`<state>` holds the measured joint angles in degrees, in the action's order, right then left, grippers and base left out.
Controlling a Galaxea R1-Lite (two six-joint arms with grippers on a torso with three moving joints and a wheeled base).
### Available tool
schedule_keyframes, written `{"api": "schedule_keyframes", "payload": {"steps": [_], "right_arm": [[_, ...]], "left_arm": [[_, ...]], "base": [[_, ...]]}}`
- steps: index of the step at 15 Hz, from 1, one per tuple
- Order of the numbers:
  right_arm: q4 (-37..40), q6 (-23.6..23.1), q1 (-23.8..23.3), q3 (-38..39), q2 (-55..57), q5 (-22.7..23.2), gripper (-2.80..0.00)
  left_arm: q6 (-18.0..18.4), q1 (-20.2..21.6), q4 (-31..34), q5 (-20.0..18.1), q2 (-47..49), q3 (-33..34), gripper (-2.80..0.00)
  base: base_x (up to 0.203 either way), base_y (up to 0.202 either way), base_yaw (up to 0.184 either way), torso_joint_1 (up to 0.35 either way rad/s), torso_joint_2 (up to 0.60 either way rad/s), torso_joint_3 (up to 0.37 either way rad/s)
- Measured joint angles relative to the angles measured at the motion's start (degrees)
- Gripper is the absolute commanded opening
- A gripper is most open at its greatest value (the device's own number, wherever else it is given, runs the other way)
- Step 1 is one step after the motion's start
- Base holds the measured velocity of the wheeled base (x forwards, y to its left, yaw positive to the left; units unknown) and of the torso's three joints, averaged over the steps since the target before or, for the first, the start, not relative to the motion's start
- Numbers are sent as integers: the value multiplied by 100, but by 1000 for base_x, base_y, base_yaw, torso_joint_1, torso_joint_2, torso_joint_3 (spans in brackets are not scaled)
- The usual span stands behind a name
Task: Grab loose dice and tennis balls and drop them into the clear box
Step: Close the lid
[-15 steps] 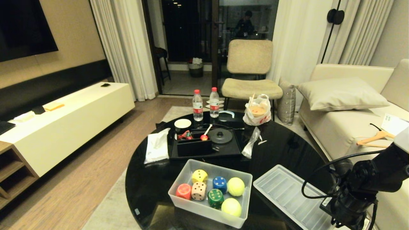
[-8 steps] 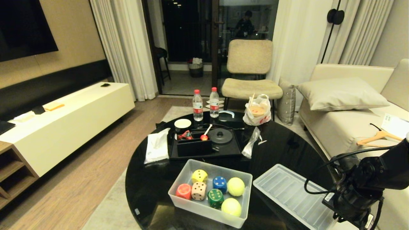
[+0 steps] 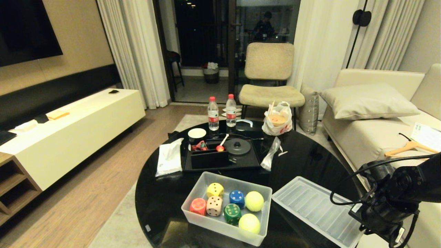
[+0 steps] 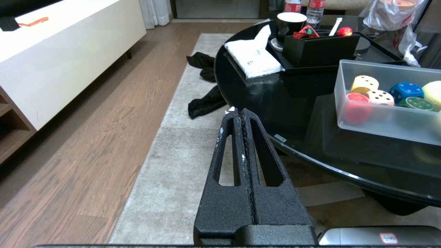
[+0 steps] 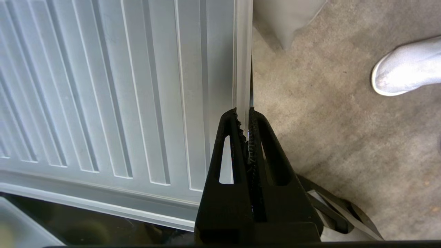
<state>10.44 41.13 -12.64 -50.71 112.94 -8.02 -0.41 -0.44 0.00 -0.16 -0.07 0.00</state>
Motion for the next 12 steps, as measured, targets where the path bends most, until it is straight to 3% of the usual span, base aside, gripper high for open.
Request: {"api": "schedule_keyframes", "payload": {"steps": [12], "right_arm": [[-24, 2, -91, -66, -413, 47, -280]], "left_arm": [[0, 2, 2, -1, 0, 0, -280]], "base": [[0, 0, 0, 0, 0, 0]]}}
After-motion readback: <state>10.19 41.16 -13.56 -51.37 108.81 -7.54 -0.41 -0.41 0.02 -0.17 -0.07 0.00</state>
